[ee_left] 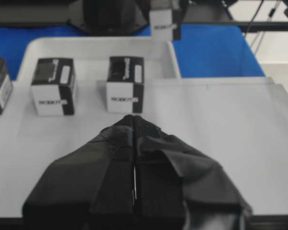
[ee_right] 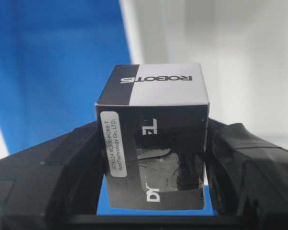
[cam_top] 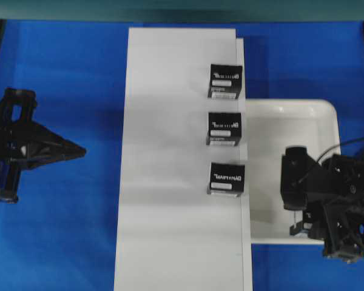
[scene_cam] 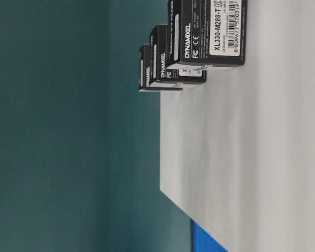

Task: Place the box from the white plastic tray onto the white base.
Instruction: 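Lift the box and carry it left over the white base, then lower the box onto the base below the row of boxes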

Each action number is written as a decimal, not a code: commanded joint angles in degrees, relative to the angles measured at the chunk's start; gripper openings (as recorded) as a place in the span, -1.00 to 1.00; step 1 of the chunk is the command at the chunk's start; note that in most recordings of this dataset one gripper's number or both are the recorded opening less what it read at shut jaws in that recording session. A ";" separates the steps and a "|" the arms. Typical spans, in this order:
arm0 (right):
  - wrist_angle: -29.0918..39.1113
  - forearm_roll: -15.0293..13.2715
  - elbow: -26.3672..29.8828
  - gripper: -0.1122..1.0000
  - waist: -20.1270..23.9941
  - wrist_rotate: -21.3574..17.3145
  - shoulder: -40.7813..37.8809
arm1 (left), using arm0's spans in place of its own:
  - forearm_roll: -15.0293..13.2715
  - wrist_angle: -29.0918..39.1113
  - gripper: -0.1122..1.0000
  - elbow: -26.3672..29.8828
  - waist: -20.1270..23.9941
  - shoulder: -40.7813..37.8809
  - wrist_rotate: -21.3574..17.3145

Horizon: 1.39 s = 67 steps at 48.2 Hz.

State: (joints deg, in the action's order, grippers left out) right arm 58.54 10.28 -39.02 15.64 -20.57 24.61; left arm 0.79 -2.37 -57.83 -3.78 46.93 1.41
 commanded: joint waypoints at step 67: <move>6.77 -4.83 31.03 0.29 -0.62 0.79 -29.44 | 0.00 -0.26 -0.92 1.76 -0.09 0.53 0.18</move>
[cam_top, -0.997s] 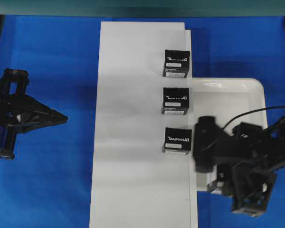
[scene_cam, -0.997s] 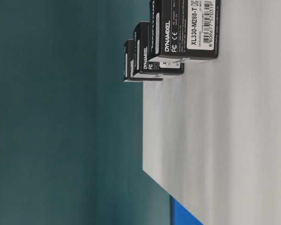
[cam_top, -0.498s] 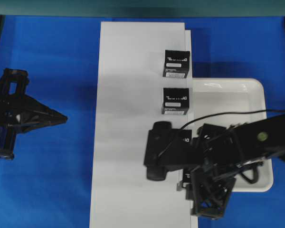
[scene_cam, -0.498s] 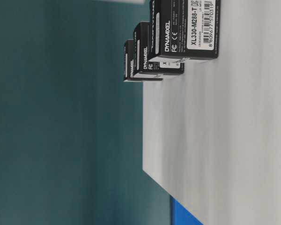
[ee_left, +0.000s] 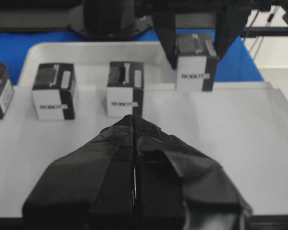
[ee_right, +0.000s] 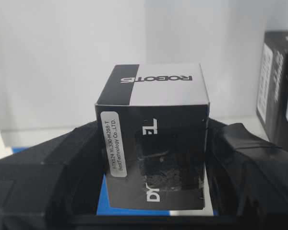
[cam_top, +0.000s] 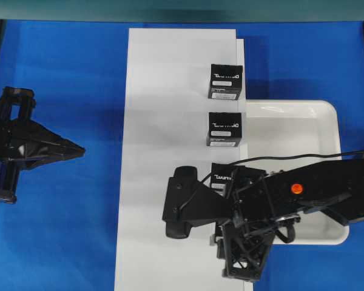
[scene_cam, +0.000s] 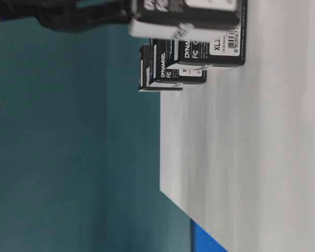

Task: Place the box from the white plastic tray onto the white base.
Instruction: 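Lower the box onto the base below the row of boxes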

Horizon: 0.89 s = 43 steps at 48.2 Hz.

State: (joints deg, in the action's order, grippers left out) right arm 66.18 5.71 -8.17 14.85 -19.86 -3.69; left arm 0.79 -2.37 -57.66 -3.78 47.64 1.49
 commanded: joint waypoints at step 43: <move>-5.98 -0.26 -3.43 0.29 1.32 0.09 -2.81 | 0.00 -0.26 -0.92 1.85 0.09 -0.44 0.18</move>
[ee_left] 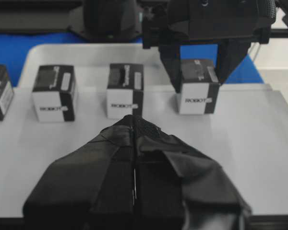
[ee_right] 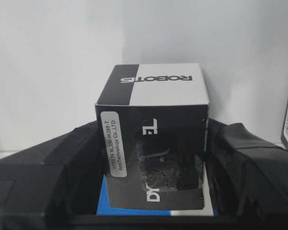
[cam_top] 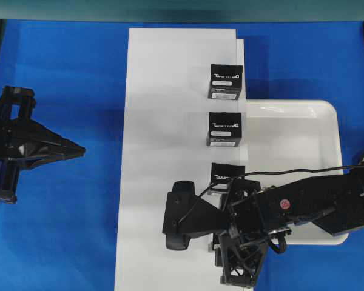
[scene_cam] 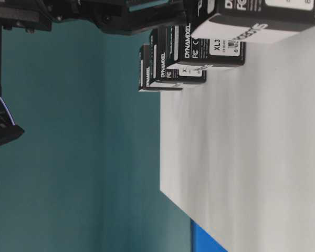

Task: Place the box from the white plastic tray onto the white base.
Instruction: 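Lower the box onto the base below the row of boxes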

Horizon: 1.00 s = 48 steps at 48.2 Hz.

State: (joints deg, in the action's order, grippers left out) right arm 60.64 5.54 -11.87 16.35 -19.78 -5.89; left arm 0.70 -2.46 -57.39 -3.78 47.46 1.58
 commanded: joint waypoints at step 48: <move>-0.79 -0.53 -0.53 0.29 -0.18 -0.09 -1.23 | 0.09 -0.18 -0.92 1.49 0.00 0.00 0.09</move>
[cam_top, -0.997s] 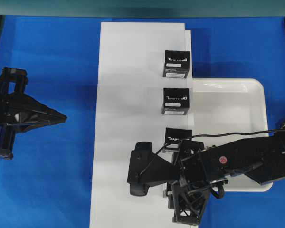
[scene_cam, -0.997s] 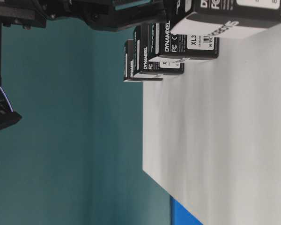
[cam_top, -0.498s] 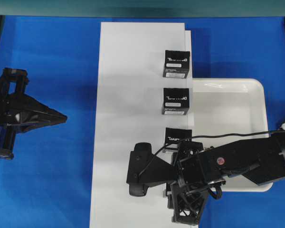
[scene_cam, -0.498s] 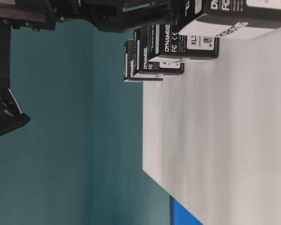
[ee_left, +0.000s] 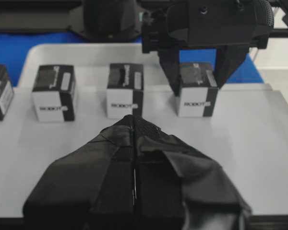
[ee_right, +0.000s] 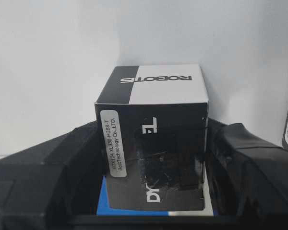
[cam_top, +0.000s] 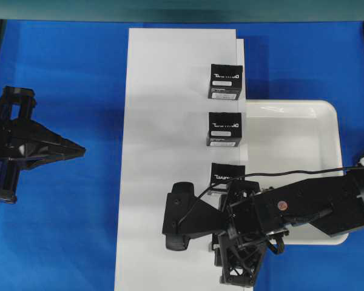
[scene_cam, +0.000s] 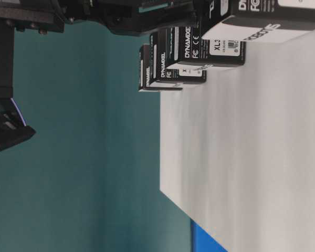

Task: Place the box from the white plastic tray onto the white base.
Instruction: 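Lower the box onto the base below the row of boxes, then open the right gripper and raise it away from the box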

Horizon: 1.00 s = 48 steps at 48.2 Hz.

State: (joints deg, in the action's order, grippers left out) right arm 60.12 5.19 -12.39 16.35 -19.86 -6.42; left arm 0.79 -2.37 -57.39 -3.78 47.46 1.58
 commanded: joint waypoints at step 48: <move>-4.04 -1.58 -0.18 0.94 -0.53 -0.79 5.10 | 0.09 -0.18 -0.92 1.05 0.26 1.49 0.18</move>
State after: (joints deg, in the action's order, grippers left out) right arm 57.48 3.69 -12.92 16.08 -20.57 -3.34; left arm 0.70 -2.29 -57.48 -3.52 49.04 1.67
